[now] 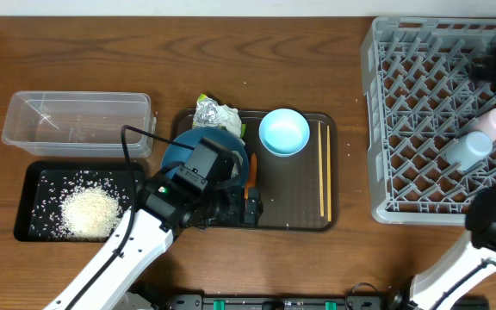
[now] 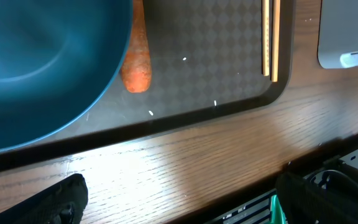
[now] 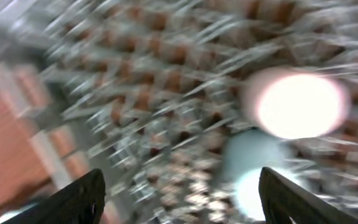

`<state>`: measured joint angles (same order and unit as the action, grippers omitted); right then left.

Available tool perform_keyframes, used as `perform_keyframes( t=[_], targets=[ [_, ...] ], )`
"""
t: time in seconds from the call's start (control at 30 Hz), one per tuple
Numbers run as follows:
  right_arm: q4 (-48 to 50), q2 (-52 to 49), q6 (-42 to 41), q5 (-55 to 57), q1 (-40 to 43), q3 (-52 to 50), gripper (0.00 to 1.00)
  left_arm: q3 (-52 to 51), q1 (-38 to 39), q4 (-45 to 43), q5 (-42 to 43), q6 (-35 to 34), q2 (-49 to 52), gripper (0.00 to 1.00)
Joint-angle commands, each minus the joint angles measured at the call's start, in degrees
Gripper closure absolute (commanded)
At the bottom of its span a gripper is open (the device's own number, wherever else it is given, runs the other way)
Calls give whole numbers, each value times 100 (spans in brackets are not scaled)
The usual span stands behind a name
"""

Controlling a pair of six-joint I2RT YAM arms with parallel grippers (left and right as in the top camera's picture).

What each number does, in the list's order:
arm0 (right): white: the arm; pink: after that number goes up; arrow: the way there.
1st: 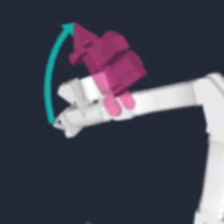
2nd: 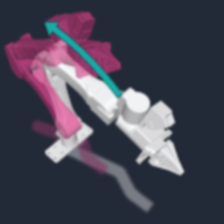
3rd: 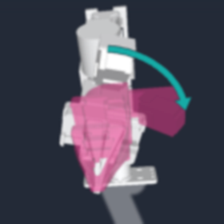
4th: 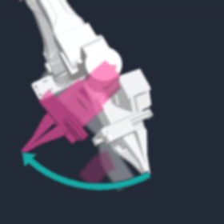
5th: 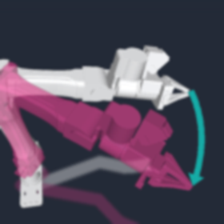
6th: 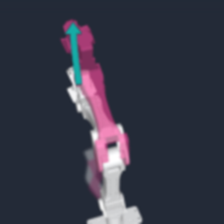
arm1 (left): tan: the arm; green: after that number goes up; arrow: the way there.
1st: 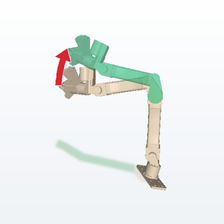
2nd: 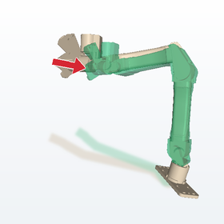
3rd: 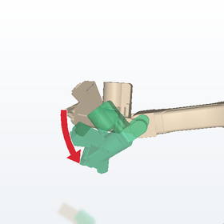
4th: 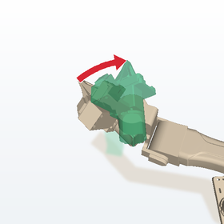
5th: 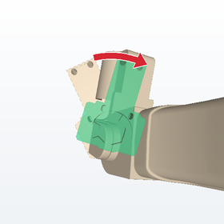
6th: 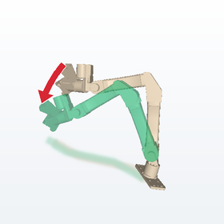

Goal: Sort waste into correct bins and load items into the dishwasher rack
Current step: 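Place the pink cup in the rack and open the right gripper, then move the right gripper back over the light-blue bowl on the tray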

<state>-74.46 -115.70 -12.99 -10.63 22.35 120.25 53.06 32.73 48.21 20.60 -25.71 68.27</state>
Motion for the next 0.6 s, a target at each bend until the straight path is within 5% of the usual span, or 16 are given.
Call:
perform_keyframes(
  t=[0.0,0.33,0.57],
  targets=[
    [-109,216,131,-748,-748,31,23,-2,-13,20,-72,-11,33,0],
    [42,212,522,540,-3541,-201,16,-2,-13,20,-72,-11,33,0],
    [828,212,-184,1211,-4776,-940,16,-2,-13,20,-72,-11,33,0]
  ],
)
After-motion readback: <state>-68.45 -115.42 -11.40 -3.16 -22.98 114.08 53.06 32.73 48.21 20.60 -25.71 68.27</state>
